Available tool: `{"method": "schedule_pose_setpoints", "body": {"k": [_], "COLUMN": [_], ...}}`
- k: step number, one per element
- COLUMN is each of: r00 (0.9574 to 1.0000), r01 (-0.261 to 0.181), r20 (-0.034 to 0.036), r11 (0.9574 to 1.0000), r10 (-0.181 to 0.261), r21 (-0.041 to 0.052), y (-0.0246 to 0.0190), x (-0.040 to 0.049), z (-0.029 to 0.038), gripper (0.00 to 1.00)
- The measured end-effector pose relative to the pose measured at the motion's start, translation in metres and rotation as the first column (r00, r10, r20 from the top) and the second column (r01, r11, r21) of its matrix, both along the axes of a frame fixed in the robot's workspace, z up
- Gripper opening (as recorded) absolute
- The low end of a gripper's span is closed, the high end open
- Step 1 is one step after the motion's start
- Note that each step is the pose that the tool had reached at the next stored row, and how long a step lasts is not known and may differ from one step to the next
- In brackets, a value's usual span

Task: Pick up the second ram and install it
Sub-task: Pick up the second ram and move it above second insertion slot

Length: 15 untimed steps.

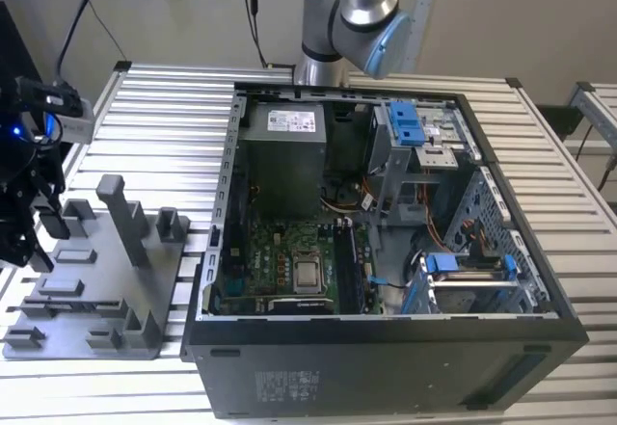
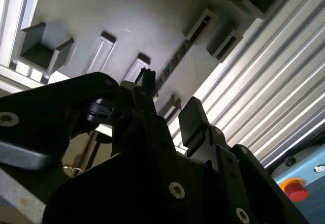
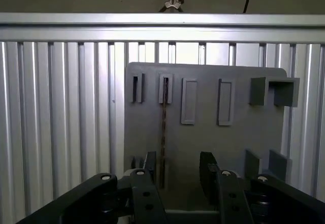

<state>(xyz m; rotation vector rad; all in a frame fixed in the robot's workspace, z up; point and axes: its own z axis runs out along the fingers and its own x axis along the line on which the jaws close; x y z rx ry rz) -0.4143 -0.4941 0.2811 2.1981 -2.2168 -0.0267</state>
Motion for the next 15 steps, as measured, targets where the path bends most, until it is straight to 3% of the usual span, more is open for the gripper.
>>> {"method": "schedule_pose_setpoints", "body": {"k": [10, 15], "r00": [1.0, 1.0], "r01": [0.003, 0.005], "r20": [0.0005, 0.0005], "r11": [1.0, 1.0], "r10": [-0.003, -0.005], "r21": [0.0002, 0.0004], "y": [0.0, -0.003], "x": [-0.0052, -0.0064], "z": [-0.0101, -0.0152], "gripper": [0.48, 0.48]}}
